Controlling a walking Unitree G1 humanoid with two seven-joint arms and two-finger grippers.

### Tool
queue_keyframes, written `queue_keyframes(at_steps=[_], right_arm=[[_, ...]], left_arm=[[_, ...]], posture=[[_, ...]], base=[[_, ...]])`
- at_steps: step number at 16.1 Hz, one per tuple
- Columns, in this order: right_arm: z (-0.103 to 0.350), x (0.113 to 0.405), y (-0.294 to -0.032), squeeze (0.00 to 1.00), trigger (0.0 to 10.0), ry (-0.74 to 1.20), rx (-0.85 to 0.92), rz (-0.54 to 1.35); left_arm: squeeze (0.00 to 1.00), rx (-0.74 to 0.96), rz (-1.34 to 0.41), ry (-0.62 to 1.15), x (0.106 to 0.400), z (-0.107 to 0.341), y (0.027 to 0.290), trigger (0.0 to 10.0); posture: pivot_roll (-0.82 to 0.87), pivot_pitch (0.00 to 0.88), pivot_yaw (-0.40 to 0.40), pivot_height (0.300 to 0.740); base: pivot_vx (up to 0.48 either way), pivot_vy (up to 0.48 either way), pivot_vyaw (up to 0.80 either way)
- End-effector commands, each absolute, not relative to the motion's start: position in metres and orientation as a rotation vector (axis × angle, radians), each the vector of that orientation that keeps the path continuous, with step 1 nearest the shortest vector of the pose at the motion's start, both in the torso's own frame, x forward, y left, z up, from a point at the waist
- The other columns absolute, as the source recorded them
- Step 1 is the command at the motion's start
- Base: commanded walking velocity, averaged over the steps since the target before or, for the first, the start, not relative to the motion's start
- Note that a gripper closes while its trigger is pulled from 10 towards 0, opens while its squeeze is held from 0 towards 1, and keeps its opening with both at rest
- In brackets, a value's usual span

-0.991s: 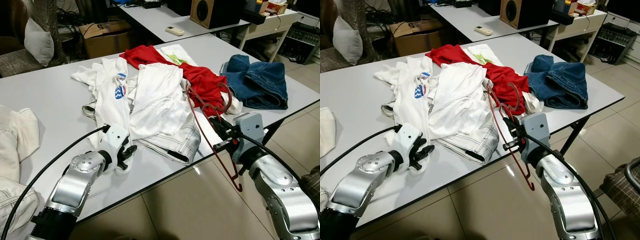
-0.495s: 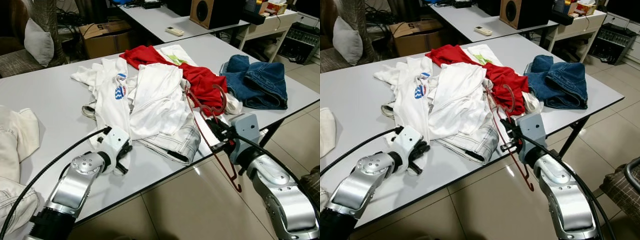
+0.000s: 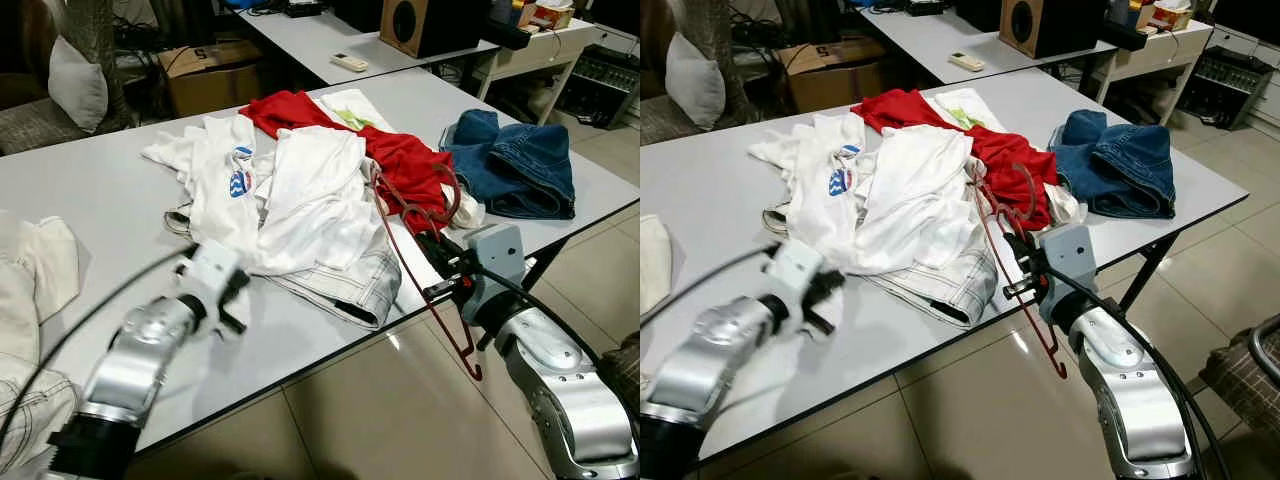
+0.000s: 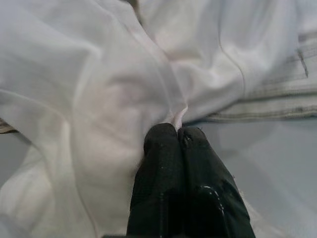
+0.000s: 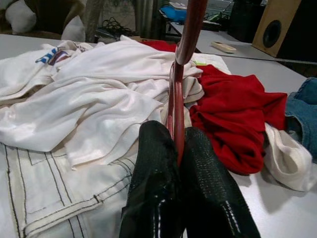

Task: Hang hanger

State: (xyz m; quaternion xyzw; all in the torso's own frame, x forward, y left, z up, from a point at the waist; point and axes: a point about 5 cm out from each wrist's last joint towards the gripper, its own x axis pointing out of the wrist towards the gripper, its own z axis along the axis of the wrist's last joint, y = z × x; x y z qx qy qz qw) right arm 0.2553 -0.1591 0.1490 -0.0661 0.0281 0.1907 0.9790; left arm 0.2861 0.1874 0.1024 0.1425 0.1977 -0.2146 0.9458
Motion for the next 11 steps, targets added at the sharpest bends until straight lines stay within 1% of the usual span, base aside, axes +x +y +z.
queue_keyframes(at_steps=[1,3,6,7,8,10,11], right_arm=[[0.153,0.258,-0.162,0.0,10.0,0.035,-0.115,0.371],[0.154,0.258,-0.163,0.0,10.0,0.033,-0.101,0.371],[0.16,0.255,-0.165,0.0,10.0,0.012,-0.022,0.429],[0.168,0.247,-0.166,0.0,10.0,0.0,0.021,0.556],[0.173,0.237,-0.168,0.0,10.0,0.002,0.041,0.686],[0.177,0.23,-0.177,0.0,10.0,0.01,0.051,0.755],[0.179,0.223,-0.179,0.0,10.0,0.028,0.071,0.825]], left_arm=[[0.0,0.256,-0.438,0.363,0.29,0.113,0.189,0.0],[0.0,0.218,-0.433,0.319,0.293,0.128,0.197,0.0],[0.0,0.146,-0.509,0.214,0.296,0.16,0.197,0.0],[0.0,0.118,-0.559,0.138,0.298,0.182,0.196,0.0],[0.0,0.101,-0.567,0.074,0.301,0.201,0.197,0.0],[0.0,0.091,-0.55,0.009,0.306,0.217,0.199,0.0],[0.0,0.114,-0.558,-0.015,0.306,0.223,0.199,0.0]], posture=[[-0.1,0.001,0.011,0.74],[-0.1,0.002,0.011,0.74],[-0.1,0.002,0.008,0.74],[-0.1,0.001,0.008,0.74],[-0.1,0.001,0.009,0.74],[-0.1,0.0,0.012,0.74],[-0.1,0.0,0.015,0.74]], base=[[0.0,0.0,0.0],[0.0,0.0,0.0],[0.0,0.0,0.0],[0.0,0.0,0.0],[0.0,0.0,0.0],[0.0,0.0,0.0],[0.0,0.0,0.0]])
